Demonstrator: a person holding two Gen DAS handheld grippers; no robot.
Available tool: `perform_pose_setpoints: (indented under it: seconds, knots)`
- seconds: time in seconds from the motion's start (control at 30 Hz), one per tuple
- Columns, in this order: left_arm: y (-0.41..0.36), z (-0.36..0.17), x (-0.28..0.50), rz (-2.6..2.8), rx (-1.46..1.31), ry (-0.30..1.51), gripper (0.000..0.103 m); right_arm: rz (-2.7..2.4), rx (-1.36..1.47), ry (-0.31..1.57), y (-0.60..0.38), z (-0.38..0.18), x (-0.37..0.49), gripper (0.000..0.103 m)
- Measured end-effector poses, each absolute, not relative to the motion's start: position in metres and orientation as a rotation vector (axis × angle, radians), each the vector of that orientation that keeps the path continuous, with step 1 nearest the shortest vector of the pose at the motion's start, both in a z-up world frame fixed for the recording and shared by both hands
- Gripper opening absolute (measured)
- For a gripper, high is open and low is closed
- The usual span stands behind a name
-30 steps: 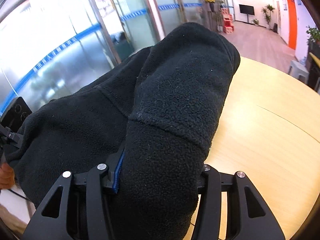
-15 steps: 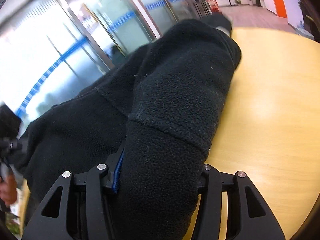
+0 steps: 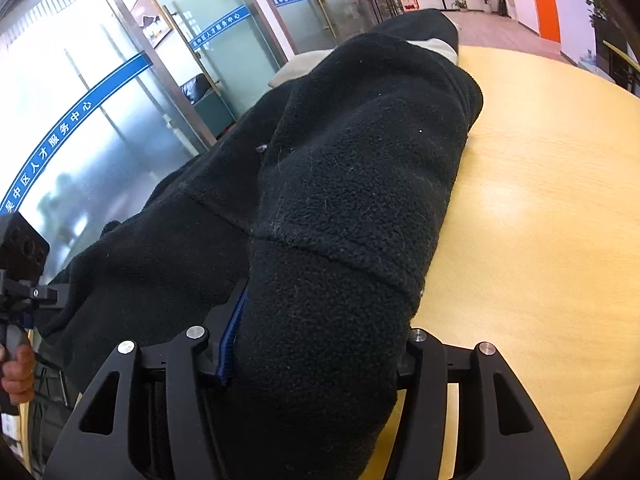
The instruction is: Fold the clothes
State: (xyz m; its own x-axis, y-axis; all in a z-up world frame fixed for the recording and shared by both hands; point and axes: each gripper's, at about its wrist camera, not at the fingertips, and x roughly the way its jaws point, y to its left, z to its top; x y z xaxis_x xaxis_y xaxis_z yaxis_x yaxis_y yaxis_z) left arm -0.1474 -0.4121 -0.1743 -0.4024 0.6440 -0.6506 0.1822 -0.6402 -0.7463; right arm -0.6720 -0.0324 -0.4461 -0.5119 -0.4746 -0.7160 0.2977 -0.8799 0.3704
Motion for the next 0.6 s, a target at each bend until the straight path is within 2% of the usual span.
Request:
perform_pose_setpoints:
  seconds: [0.07, 0.1, 0.13, 0.27, 0.3, 0.37, 0.47, 0.5, 0.6]
  knots:
    - [-0.416, -0.177, -0.145, 2.128, -1.505, -1.142, 0.092, -2.376, 1.243, -0.286, -0.029, -0.445, -0.675, 0.058]
    - [-0.419, -0.177, -0.145, 2.145, -1.506, -1.134, 0.094, -2.370, 1.261, -0.287, -0.029, -0.444, -0.677, 0.062]
    - [-0.420, -0.176, -0.142, 2.157, -1.511, -1.125, 0.094, -2.362, 1.280, -0.287, -0.028, -0.443, -0.679, 0.064]
    - [-0.424, -0.148, -0.124, 2.284, -1.576, -1.039, 0.093, -2.366, 1.189, -0.073, -0.019, -0.402, -0.650, 0.068]
    - [-0.420, -0.129, -0.117, 2.360, -1.581, -0.972, 0.093, -2.365, 1.162, -0.016, -0.016, -0.391, -0.643, 0.070]
    - [-0.398, -0.081, -0.098, 2.536, -1.541, -0.728, 0.093, -2.360, 1.108, 0.095, -0.012, -0.370, -0.627, 0.072]
    - [-0.349, -0.030, -0.073, 2.627, -1.363, -0.434, 0.098, -2.344, 1.024, 0.260, -0.005, -0.337, -0.604, 0.087]
    - [-0.330, -0.016, -0.065, 2.631, -1.299, -0.361, 0.099, -2.333, 0.977, 0.267, 0.003, -0.324, -0.594, 0.087]
    - [-0.283, -0.020, -0.060, 2.594, -1.204, -0.190, 0.099, -2.308, 0.884, 0.241, 0.026, -0.298, -0.560, 0.091]
